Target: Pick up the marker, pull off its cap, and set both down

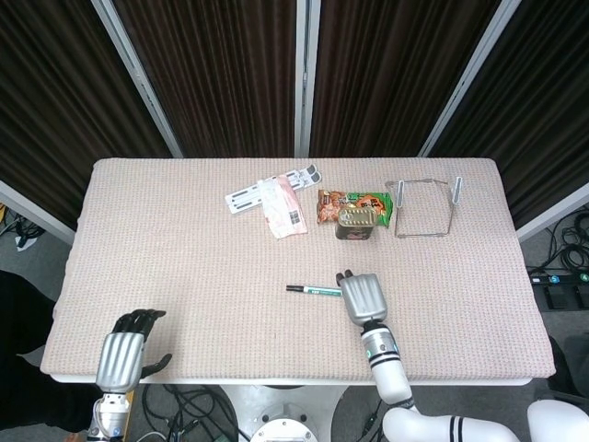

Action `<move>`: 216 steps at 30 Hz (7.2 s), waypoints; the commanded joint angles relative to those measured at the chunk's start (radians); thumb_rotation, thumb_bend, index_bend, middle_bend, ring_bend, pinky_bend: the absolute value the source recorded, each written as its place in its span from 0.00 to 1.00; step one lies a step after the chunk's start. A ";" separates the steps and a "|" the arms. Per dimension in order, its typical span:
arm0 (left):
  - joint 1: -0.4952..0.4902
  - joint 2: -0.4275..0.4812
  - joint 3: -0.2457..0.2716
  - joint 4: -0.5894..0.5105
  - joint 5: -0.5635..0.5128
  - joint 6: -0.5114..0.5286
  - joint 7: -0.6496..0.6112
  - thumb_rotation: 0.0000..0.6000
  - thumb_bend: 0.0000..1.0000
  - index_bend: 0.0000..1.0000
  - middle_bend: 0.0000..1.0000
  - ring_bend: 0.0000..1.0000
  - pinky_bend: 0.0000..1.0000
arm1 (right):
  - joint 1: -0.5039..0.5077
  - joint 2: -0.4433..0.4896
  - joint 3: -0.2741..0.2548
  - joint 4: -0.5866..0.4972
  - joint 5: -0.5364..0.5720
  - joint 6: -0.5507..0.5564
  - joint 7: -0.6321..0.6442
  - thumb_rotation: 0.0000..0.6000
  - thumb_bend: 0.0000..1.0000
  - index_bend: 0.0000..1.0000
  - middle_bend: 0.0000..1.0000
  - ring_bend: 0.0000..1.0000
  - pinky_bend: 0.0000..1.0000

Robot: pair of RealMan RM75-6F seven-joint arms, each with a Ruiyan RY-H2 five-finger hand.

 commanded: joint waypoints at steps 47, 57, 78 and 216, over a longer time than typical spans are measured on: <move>0.001 -0.002 0.007 0.029 -0.036 -0.007 -0.037 1.00 0.02 0.28 0.28 0.22 0.27 | 0.152 -0.219 -0.030 0.306 0.090 0.073 0.096 1.00 0.31 0.53 0.51 0.64 0.81; 0.001 0.000 0.006 0.027 -0.037 -0.004 -0.041 1.00 0.02 0.28 0.28 0.22 0.27 | 0.145 -0.219 -0.037 0.304 0.066 0.099 0.119 1.00 0.33 0.64 0.60 0.65 0.81; -0.196 -0.019 -0.236 -0.169 -0.179 -0.131 0.253 1.00 0.01 0.30 0.31 0.22 0.32 | 0.165 -0.148 0.052 0.116 -0.028 0.277 0.040 1.00 0.34 0.68 0.63 0.65 0.81; -0.677 -0.328 -0.338 0.146 -0.545 -0.096 0.459 1.00 0.33 0.68 0.72 0.62 0.66 | 0.192 -0.306 0.065 0.305 -0.165 0.318 0.042 1.00 0.36 0.69 0.63 0.64 0.81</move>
